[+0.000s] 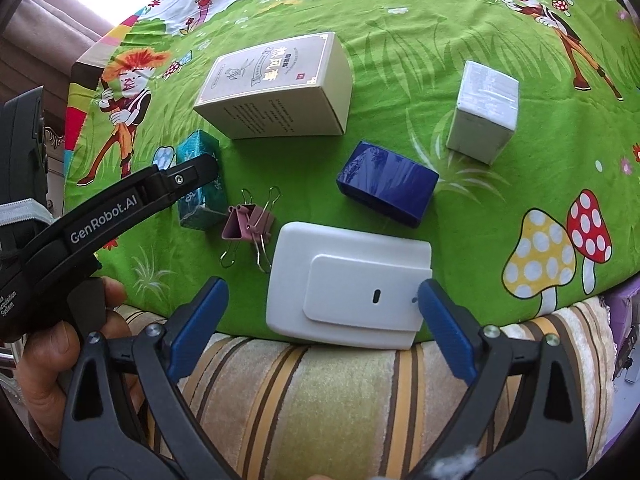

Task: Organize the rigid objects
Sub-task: 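Grasp the teal pack with the left gripper while the right grasps the white plug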

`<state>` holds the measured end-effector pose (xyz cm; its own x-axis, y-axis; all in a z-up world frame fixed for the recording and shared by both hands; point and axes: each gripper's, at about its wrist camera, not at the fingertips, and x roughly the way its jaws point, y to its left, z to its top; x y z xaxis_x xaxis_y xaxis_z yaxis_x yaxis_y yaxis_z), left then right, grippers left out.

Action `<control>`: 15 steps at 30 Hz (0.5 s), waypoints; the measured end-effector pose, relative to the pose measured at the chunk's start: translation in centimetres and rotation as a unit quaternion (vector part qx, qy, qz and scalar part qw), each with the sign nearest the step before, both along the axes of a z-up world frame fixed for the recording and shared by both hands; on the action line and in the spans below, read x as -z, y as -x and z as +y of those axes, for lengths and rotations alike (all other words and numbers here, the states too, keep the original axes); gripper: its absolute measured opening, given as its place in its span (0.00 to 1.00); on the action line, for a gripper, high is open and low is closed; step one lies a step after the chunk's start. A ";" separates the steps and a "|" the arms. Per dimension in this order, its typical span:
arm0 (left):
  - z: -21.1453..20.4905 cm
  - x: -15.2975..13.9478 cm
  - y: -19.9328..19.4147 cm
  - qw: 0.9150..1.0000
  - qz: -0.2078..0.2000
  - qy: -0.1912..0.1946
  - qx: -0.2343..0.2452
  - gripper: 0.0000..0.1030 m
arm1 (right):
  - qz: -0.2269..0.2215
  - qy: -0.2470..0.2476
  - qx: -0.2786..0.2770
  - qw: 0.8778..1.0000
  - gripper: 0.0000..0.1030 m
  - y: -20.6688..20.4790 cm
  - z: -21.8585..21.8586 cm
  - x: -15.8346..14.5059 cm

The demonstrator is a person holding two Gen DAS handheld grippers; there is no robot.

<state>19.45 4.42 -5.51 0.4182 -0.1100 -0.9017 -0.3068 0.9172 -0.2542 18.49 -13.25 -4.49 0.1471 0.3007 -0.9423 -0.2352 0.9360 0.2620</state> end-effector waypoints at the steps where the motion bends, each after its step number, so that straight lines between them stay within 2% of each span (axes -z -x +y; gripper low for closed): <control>1: -0.1 0.0 0.0 1.000 0.000 -0.004 0.001 0.67 | -0.001 0.006 0.000 1.000 0.94 -0.1 0.1 0.1; 7: -0.5 0.1 -0.2 1.000 0.000 -0.023 0.009 0.55 | 0.013 0.033 0.015 0.999 0.94 -0.4 -0.2 1.0; 12: -0.9 0.1 -0.2 0.999 -0.002 -0.034 0.017 0.35 | 0.021 0.033 0.017 0.999 0.94 -0.7 -0.2 1.6; 14: -0.9 0.1 -0.3 0.999 -0.005 -0.028 0.019 0.35 | 0.017 0.039 0.019 0.999 0.93 -1.0 -0.2 1.7; 15: -0.9 0.1 -0.3 0.999 -0.006 -0.027 0.019 0.35 | 0.016 0.040 0.018 0.999 0.90 -1.0 -0.2 1.7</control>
